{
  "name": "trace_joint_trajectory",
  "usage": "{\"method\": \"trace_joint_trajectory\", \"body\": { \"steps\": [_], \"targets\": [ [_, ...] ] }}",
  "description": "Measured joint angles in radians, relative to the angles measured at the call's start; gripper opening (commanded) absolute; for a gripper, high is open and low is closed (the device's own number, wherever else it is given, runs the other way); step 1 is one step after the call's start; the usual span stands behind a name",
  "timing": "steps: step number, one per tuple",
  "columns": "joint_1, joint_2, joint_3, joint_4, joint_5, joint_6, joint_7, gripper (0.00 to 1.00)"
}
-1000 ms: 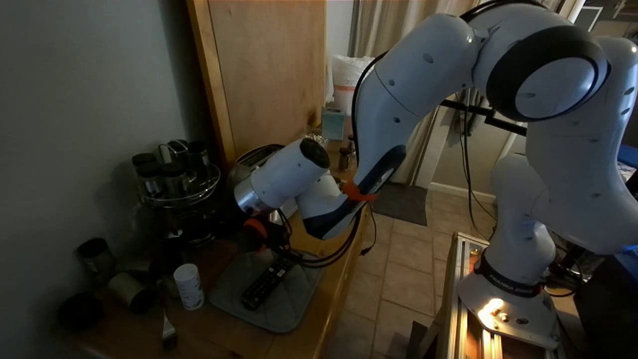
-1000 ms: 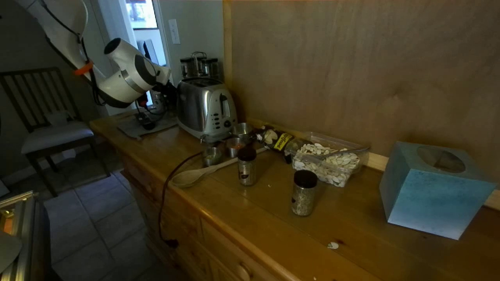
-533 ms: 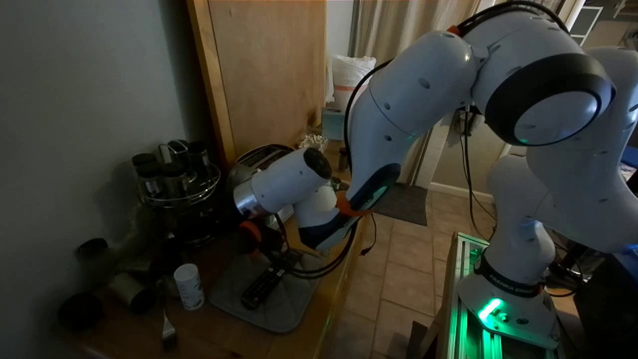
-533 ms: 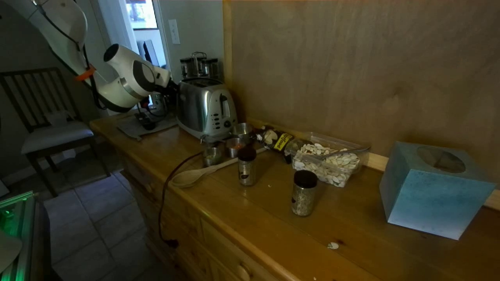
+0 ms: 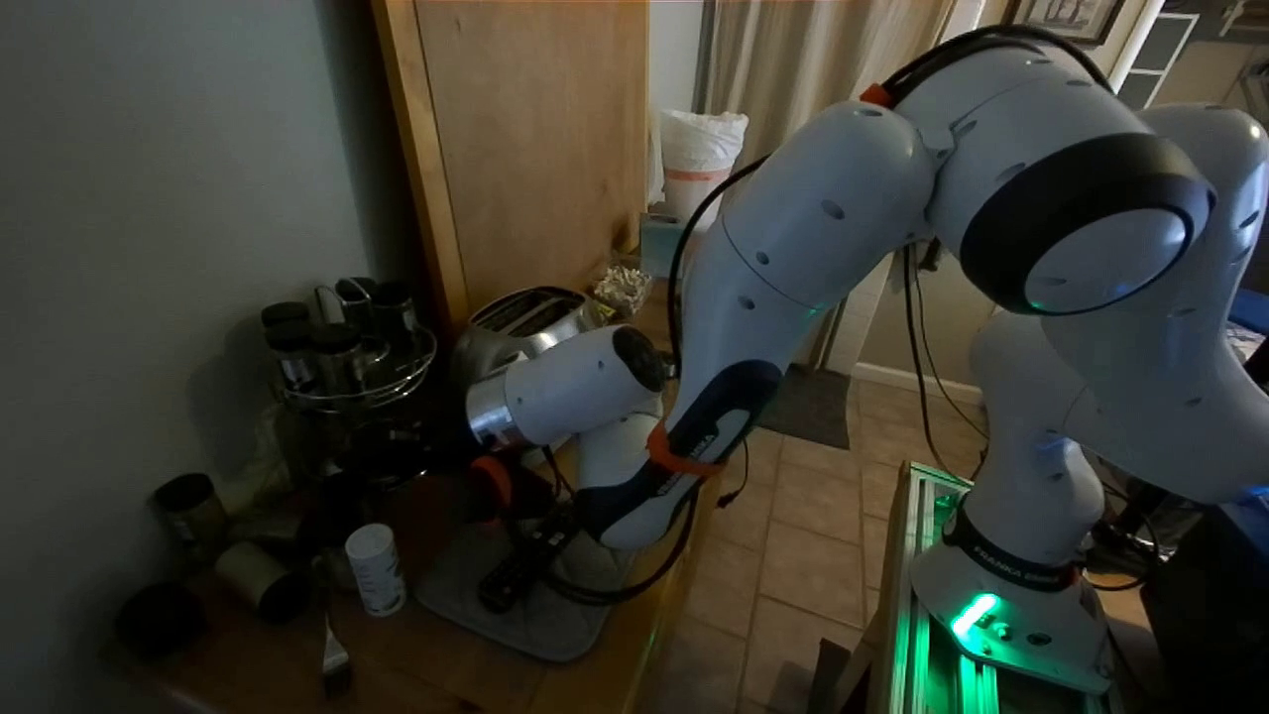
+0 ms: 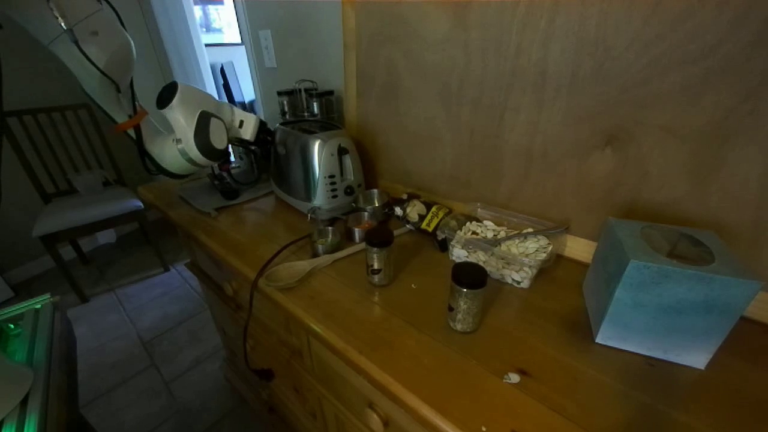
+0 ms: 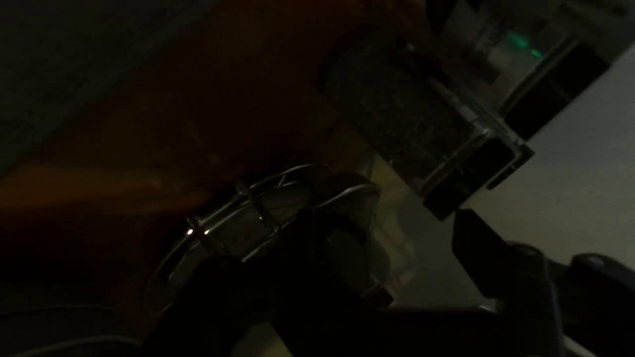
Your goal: Pick up the laying spice bottle on the bottom rack of the circular spice rack and put it on the counter
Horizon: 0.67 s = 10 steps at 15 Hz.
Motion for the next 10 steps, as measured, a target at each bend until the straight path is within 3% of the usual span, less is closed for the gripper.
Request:
{"method": "trace_joint_trajectory", "body": {
  "steps": [4,10],
  "targets": [
    [-0.148,-0.01,0.228,0.0,0.235,0.08,-0.277,0.76],
    [-0.398,-0.012,0.533,0.001,0.338,0.192,-0.508,0.73]
  ]
}}
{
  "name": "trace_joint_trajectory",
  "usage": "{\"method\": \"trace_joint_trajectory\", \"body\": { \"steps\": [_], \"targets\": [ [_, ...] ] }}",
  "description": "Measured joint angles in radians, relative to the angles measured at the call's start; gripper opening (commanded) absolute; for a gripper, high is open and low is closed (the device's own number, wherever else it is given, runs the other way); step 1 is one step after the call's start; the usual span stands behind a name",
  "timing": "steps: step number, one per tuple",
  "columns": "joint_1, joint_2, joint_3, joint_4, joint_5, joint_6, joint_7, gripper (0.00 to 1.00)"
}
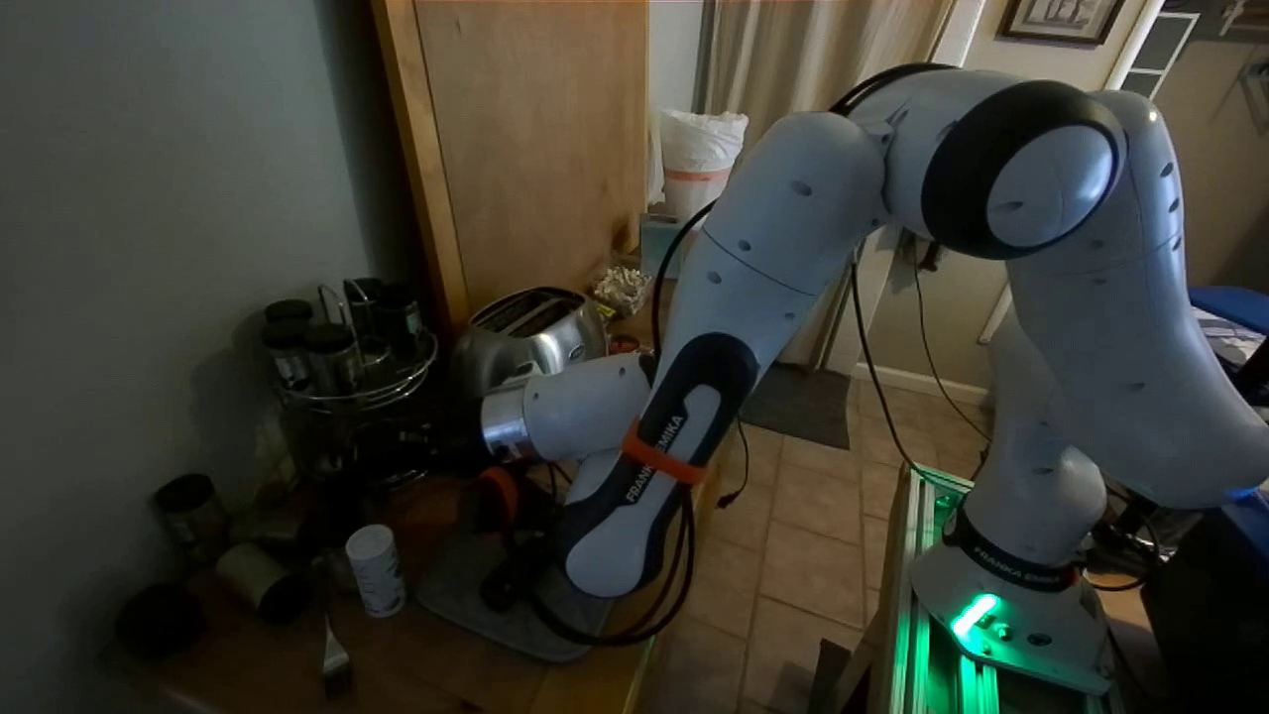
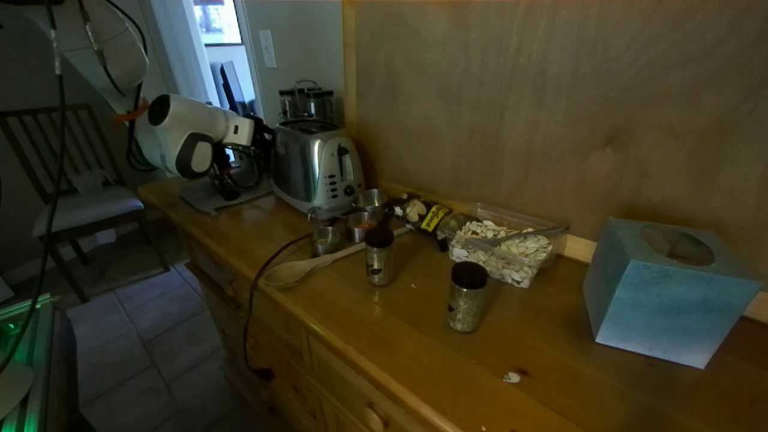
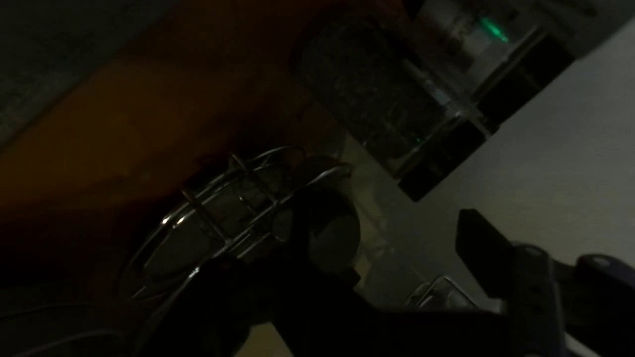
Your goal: Pick up the laying spice bottle on the bottom rack of the circular spice rack and put it on the counter
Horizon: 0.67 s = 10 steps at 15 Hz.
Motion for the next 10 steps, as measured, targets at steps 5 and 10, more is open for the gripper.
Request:
{"method": "trace_joint_trajectory", "body": {
  "steps": [5,10],
  "targets": [
    [-0.143,0.0,0.153,0.0,0.008,0.042,-0.086,0.76],
    [-0.213,0.001,0.23,-0.001,0.008,0.045,-0.118,0.66]
  ]
}}
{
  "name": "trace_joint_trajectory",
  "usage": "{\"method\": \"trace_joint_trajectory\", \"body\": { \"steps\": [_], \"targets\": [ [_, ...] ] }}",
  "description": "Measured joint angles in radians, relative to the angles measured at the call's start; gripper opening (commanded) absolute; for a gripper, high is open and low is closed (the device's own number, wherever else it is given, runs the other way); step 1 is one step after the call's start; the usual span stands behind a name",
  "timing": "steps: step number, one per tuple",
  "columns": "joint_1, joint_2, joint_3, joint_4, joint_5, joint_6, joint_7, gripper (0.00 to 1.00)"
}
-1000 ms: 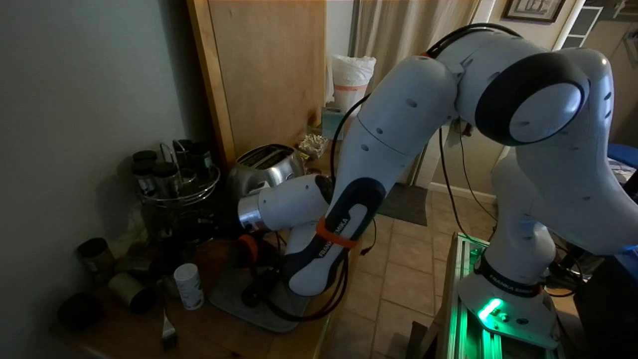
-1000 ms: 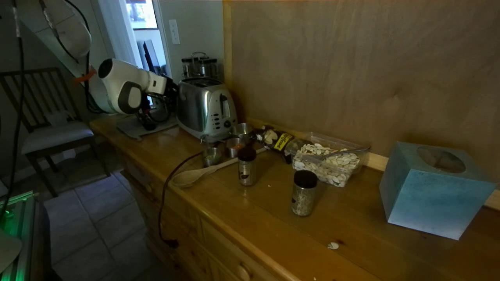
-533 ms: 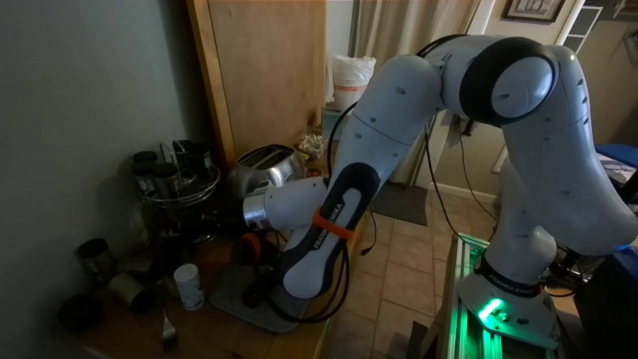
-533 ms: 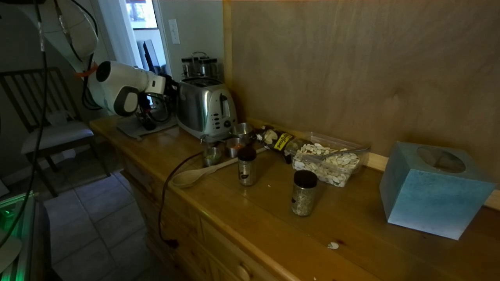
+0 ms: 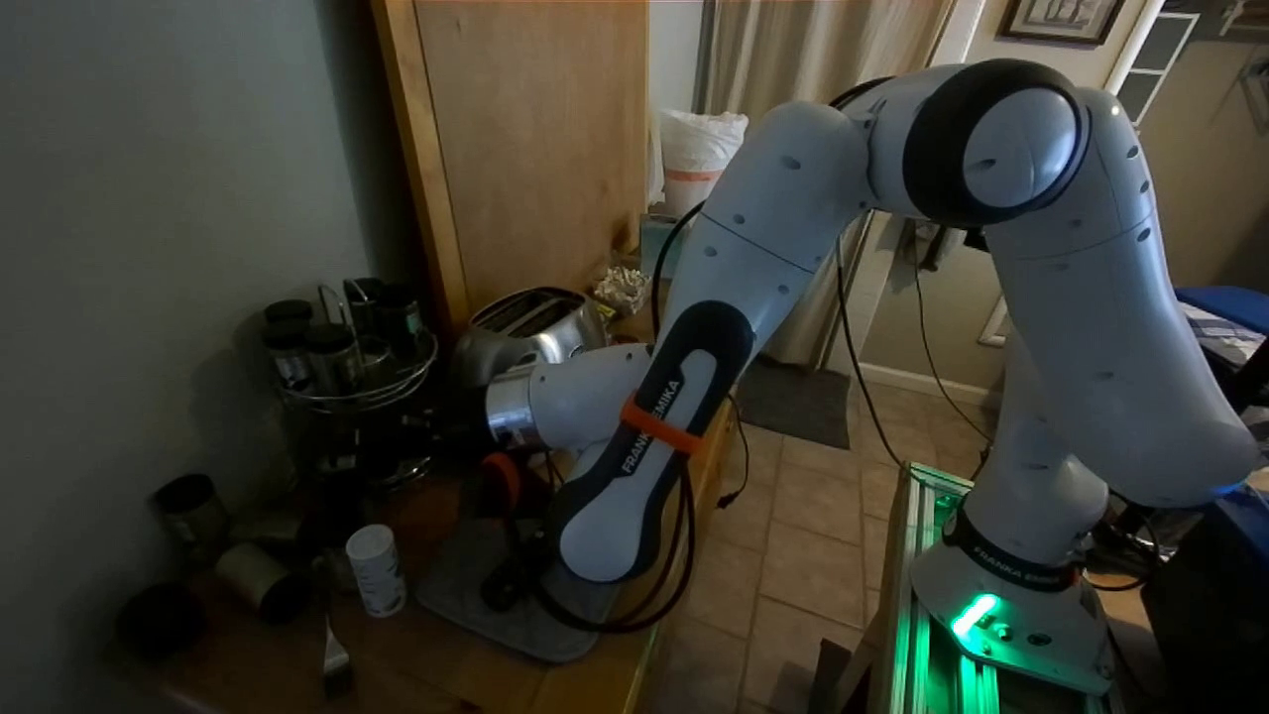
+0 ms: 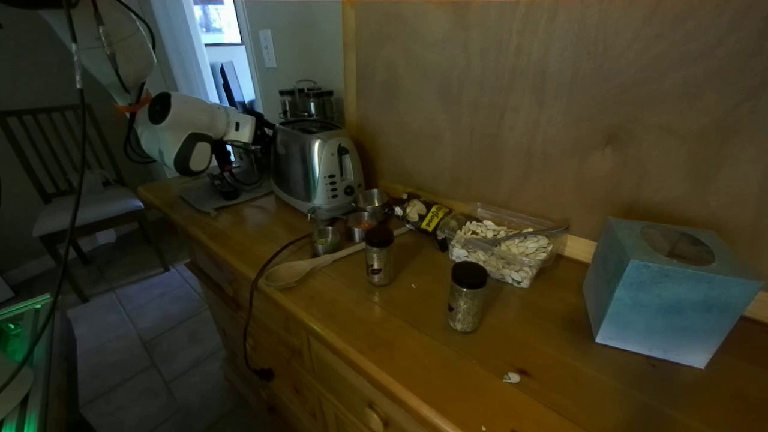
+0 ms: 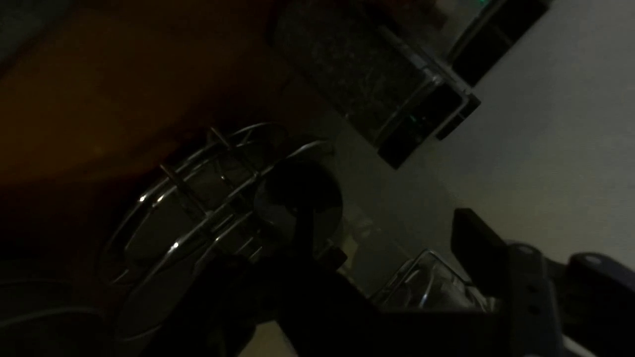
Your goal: Pick up the laying spice bottle on the bottom rack of the circular spice rack and put it on the counter
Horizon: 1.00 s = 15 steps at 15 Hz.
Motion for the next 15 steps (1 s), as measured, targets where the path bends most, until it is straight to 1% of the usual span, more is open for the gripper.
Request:
{"method": "trace_joint_trajectory", "body": {
  "steps": [1,2,3,5,6,8,9,10,13,15],
  "targets": [
    [-0.007,0.001,0.007,0.0,0.0,0.001,-0.005,0.66],
    [-0.012,0.004,0.014,0.0,0.0,0.002,-0.01,0.63],
    [-0.015,0.006,0.016,-0.001,0.0,0.002,-0.014,0.64],
    [-0.02,0.012,0.021,-0.001,0.0,0.007,-0.017,0.57],
    [-0.022,0.015,0.022,-0.001,0.0,0.012,-0.019,0.49],
    [-0.023,0.022,0.024,-0.001,0.0,0.029,-0.025,0.47],
    [-0.024,0.026,0.025,0.0,0.0,0.041,-0.028,0.42],
    [-0.025,0.03,0.027,0.0,0.0,0.051,-0.029,0.46],
    [-0.026,0.041,0.031,0.0,0.0,0.06,-0.029,0.47],
    [-0.026,0.047,0.032,0.0,0.0,0.06,-0.03,0.49]
  ]
}}
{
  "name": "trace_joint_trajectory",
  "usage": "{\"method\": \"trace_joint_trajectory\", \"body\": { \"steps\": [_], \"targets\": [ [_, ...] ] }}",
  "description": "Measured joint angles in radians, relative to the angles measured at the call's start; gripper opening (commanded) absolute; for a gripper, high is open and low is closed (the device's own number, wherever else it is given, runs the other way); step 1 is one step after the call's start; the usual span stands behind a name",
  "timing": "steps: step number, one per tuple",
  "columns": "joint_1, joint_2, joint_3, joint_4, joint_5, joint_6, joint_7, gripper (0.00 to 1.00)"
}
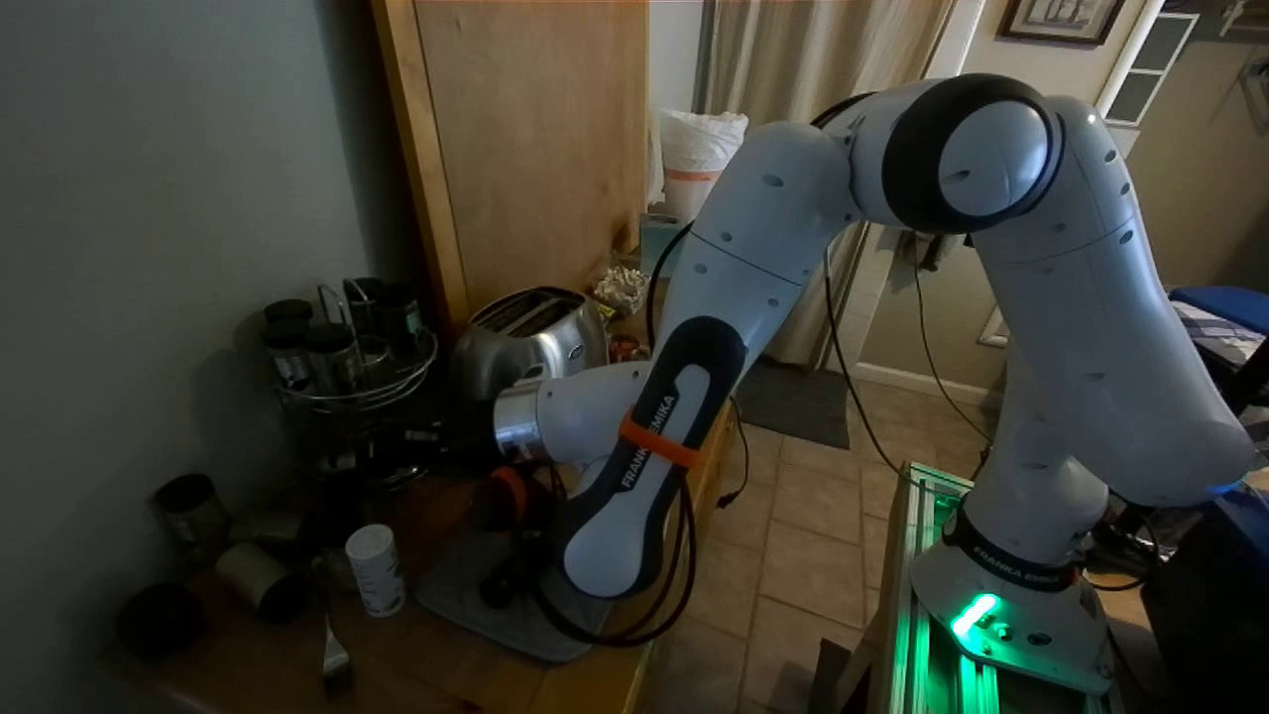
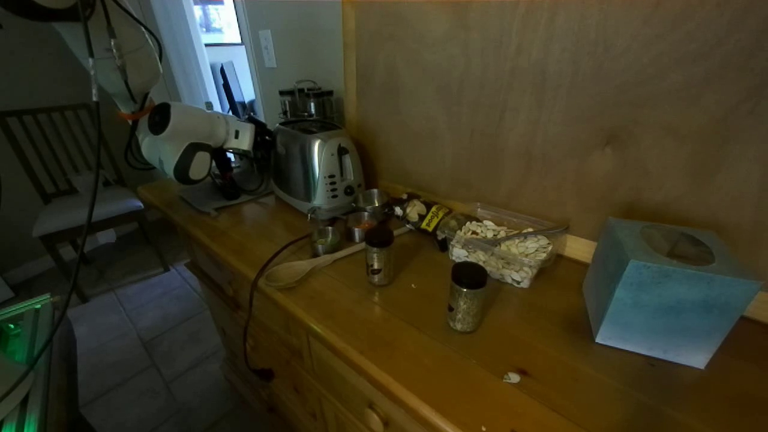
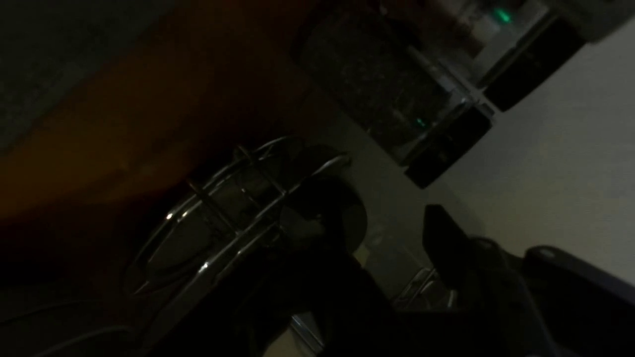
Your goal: Pick up the laying spice bottle on the bottom rack of the circular spice rack and put it on the counter
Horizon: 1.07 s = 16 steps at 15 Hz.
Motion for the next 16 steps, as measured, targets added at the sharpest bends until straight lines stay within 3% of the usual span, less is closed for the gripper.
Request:
{"method": "trace_joint_trajectory", "body": {
  "steps": [7,11,16],
  "targets": [
    [-0.004,0.008,-0.002,0.001,0.001,0.0,-0.056,0.51],
    [-0.007,0.011,-0.005,0.003,0.006,0.002,-0.094,0.68],
    [-0.007,0.016,-0.011,0.004,0.023,0.006,-0.144,0.69]
  ]
}}
